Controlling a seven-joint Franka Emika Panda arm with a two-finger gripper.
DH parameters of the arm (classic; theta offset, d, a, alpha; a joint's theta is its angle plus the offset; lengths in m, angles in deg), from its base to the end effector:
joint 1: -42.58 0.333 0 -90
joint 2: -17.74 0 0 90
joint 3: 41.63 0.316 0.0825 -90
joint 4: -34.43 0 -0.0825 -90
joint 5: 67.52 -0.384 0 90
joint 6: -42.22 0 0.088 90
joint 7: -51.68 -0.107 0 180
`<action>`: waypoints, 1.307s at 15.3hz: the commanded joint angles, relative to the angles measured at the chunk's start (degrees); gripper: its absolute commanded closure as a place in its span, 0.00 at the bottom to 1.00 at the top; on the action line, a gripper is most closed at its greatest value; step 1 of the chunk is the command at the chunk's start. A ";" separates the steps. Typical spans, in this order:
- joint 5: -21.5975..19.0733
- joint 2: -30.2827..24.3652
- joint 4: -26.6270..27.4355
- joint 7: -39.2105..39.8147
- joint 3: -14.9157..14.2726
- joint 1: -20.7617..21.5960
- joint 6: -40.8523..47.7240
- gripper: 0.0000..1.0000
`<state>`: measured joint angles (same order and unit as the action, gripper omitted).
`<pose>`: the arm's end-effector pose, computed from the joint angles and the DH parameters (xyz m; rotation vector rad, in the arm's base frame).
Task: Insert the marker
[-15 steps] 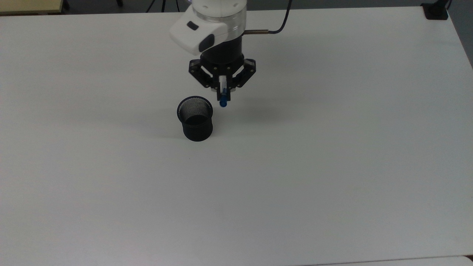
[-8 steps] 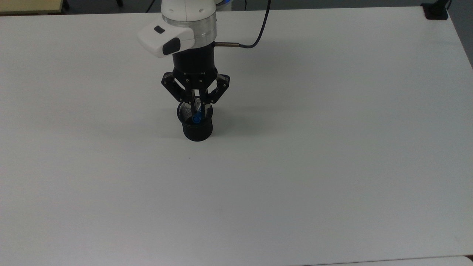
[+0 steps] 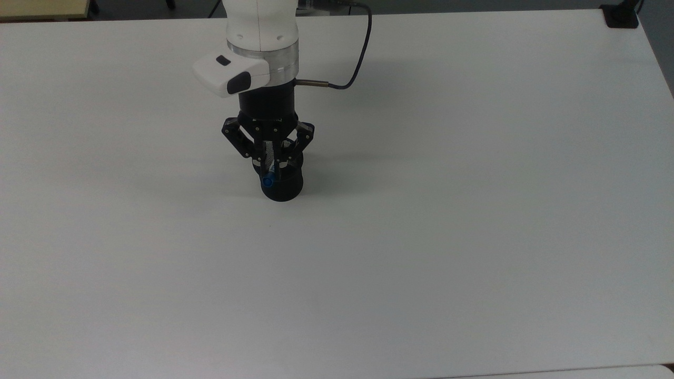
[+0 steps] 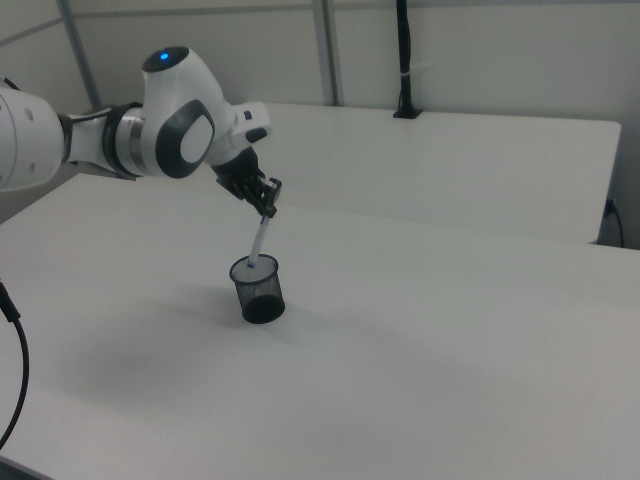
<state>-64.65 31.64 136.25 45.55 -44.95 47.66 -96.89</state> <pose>0.6606 0.0231 0.4646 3.0503 -0.0620 0.6361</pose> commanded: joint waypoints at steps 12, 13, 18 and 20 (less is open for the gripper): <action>1.78 -2.38 5.23 -0.55 -1.96 0.20 -1.60 0.56; 1.61 -2.55 5.23 -0.55 -1.96 0.20 -1.43 0.49; 1.17 -4.83 4.44 -1.43 -1.87 0.28 2.70 0.34; 0.21 -7.11 4.27 -1.43 -1.78 0.55 7.95 0.18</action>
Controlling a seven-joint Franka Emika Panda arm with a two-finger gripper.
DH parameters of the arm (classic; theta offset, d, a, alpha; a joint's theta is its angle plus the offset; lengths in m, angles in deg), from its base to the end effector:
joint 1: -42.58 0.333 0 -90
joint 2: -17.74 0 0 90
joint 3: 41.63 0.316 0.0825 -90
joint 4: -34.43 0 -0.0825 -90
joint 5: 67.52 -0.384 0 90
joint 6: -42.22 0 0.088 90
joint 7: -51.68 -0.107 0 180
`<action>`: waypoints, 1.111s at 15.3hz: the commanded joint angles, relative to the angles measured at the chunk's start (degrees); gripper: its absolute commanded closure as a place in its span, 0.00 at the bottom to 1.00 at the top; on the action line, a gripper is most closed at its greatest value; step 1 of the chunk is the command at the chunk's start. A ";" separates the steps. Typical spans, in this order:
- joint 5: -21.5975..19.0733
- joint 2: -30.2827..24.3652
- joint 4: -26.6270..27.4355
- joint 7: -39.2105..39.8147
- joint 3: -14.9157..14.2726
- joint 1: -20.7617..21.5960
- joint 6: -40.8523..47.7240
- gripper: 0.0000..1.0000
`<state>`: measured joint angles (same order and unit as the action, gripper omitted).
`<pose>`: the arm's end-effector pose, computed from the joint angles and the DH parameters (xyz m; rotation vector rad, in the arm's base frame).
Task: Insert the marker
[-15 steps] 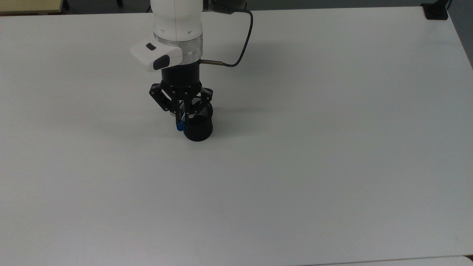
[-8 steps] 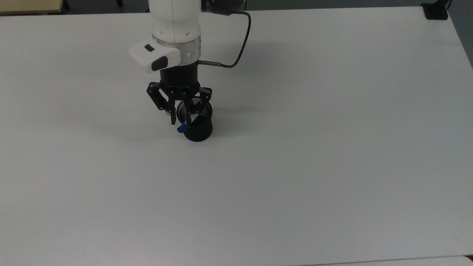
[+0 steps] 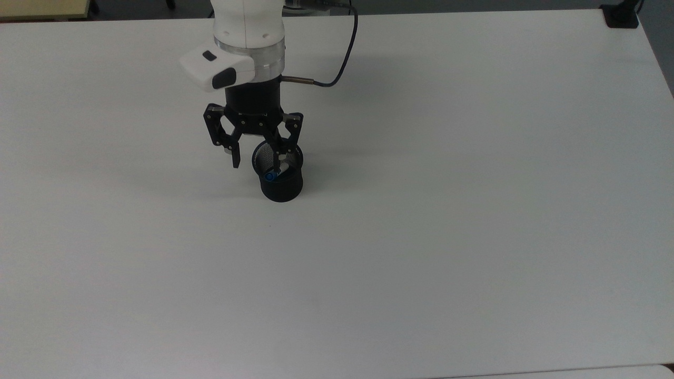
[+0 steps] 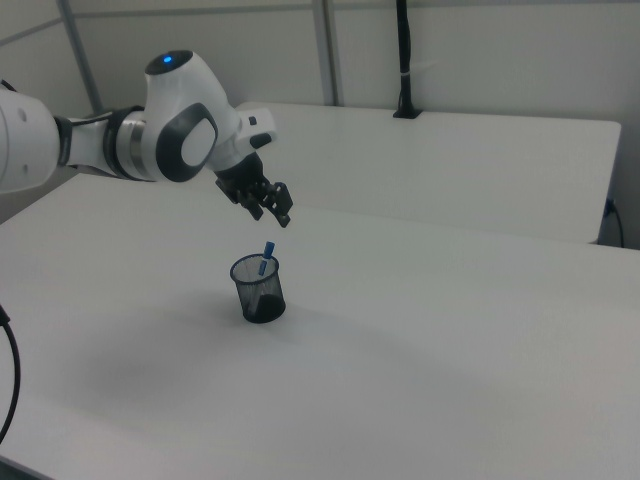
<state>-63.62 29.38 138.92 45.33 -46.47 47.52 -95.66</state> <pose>0.6469 0.0040 0.4645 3.0341 -0.0946 0.5891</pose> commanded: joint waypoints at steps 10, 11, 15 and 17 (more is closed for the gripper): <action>-4.08 -9.62 -9.90 1.95 3.78 -2.47 46.18 0.00; -3.73 -9.62 -10.87 2.21 5.36 -3.79 48.56 0.00; -3.46 -9.62 -11.94 2.39 6.95 -6.61 49.20 0.00; -3.73 -9.70 -12.02 2.48 6.43 -6.70 49.20 0.00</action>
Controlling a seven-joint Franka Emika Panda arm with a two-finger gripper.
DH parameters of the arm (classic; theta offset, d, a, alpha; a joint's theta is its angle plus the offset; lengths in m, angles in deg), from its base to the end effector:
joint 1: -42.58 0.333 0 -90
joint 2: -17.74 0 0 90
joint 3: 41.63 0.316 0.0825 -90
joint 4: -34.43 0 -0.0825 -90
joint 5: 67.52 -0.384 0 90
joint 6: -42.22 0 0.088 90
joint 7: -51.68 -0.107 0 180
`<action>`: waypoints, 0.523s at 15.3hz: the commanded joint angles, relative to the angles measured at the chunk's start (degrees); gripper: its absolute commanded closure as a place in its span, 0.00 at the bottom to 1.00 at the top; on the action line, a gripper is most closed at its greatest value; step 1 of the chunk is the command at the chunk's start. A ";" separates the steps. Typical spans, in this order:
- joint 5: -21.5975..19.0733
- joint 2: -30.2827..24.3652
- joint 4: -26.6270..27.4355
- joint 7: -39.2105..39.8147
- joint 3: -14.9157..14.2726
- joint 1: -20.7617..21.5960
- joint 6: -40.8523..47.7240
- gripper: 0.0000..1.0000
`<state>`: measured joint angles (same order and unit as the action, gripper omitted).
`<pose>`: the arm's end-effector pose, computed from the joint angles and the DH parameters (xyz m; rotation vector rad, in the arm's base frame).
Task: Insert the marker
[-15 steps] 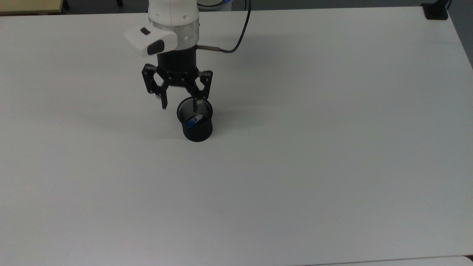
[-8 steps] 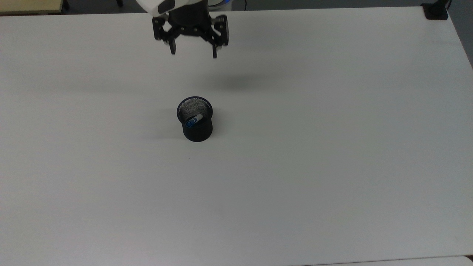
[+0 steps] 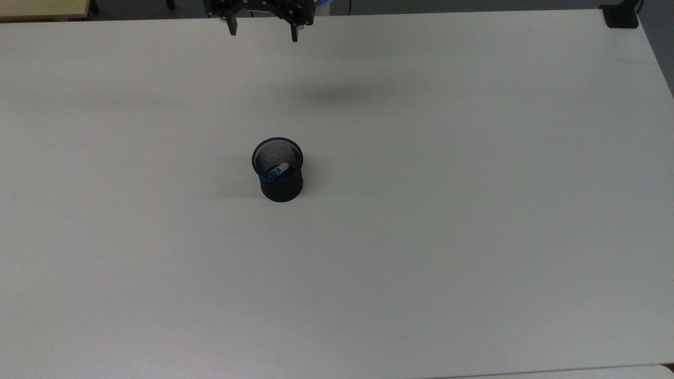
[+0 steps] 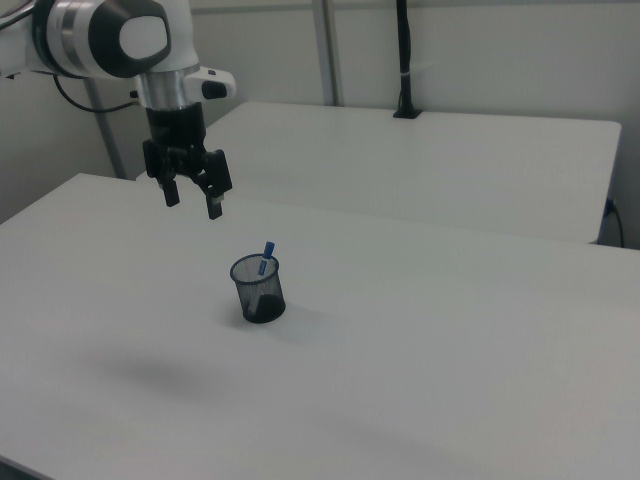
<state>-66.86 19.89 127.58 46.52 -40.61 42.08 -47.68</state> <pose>0.5618 0.0037 0.5776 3.1202 -0.1256 -0.1462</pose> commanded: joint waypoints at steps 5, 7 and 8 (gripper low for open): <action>-0.14 0.13 -1.47 1.20 0.21 -1.34 1.57 0.00; -0.05 0.31 -1.83 1.20 0.21 -1.35 1.57 0.00; -0.05 0.31 -1.83 1.20 0.30 -1.35 1.57 0.00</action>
